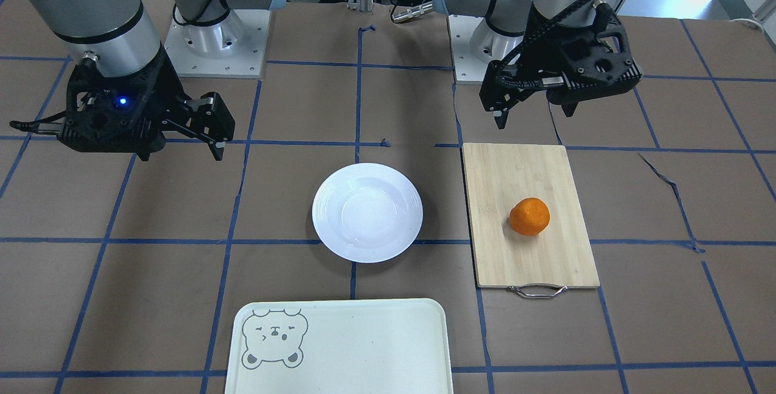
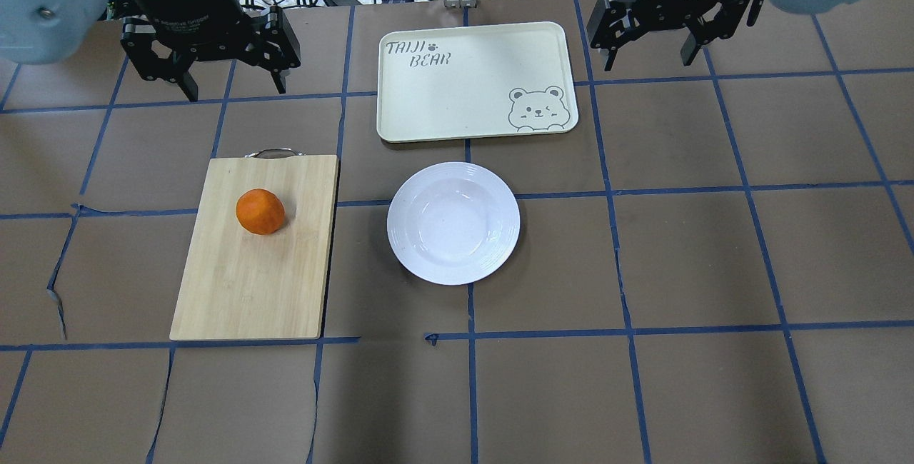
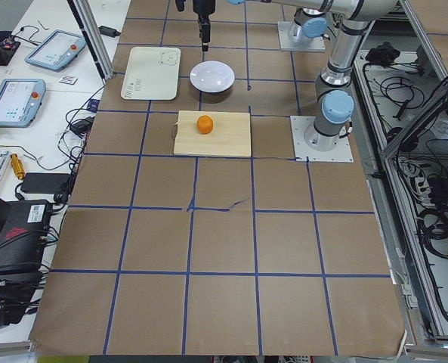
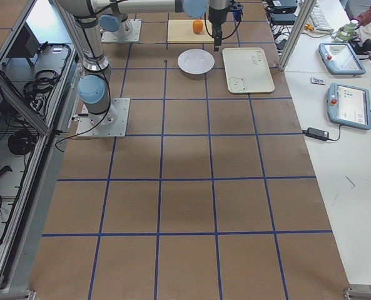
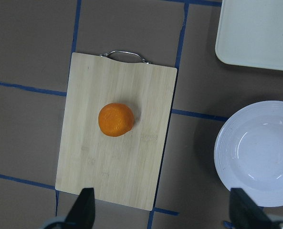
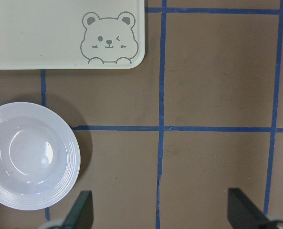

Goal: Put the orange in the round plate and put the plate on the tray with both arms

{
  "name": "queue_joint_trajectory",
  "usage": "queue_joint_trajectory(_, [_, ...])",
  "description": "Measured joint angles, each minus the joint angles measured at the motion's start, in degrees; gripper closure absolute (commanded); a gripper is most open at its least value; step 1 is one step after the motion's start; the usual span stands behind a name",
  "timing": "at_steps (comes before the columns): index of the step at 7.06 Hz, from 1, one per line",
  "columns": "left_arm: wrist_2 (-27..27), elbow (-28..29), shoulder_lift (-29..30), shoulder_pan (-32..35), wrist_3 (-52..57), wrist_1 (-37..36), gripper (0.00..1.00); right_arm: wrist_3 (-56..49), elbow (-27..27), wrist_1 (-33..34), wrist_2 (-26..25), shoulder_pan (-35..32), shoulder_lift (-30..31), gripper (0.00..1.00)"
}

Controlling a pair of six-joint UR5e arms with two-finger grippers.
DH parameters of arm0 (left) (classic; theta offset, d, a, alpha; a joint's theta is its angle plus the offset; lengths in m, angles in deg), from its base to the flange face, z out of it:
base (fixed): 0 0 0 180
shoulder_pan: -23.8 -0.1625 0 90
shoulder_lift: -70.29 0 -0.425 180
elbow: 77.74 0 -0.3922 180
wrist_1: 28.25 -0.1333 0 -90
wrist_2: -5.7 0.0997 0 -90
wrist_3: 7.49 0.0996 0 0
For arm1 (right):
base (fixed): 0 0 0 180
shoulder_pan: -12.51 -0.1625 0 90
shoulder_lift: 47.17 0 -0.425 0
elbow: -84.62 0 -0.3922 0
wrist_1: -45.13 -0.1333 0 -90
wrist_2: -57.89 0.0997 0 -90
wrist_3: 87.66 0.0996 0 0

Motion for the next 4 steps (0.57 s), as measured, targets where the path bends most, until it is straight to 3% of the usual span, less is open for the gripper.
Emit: queue_joint_trajectory(4, [0.2, 0.0, -0.4, -0.1, 0.0, 0.0, 0.0, 0.0, 0.0, 0.0, 0.0, 0.0, 0.0, 0.0])
